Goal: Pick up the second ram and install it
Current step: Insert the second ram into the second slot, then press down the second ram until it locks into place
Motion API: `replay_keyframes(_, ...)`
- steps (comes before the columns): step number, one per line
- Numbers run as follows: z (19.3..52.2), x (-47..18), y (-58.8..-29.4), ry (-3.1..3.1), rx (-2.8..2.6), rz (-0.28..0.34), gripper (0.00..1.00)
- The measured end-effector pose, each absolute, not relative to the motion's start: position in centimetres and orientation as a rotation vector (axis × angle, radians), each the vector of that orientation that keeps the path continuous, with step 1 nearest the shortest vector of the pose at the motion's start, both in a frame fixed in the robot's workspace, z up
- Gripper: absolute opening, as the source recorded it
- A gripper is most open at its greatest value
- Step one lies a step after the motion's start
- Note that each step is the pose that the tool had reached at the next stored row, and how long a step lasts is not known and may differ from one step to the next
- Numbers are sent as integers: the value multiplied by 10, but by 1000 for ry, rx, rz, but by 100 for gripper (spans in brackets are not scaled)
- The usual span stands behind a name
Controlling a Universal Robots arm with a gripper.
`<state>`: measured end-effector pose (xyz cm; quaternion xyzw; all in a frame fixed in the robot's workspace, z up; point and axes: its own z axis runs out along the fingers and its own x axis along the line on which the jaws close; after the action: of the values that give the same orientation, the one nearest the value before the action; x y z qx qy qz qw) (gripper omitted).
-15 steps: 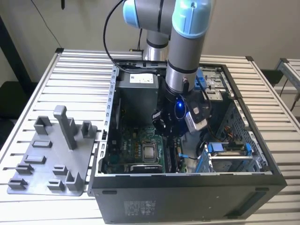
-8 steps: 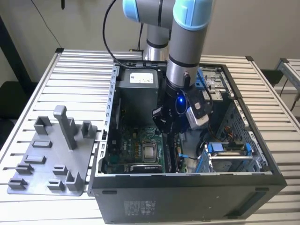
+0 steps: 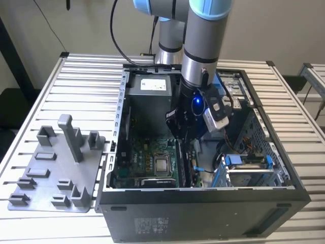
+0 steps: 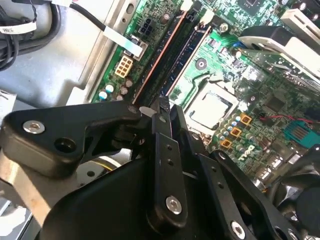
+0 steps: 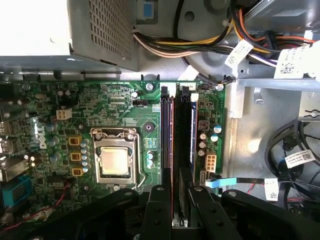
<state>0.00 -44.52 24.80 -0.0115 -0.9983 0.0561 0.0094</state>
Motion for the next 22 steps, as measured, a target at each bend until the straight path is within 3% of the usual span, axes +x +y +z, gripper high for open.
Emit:
replay_keyframes(4,248,0,-445,-3118,-36,175,11)
replay_keyframes(22,248,0,-445,-3119,-6,168,11)
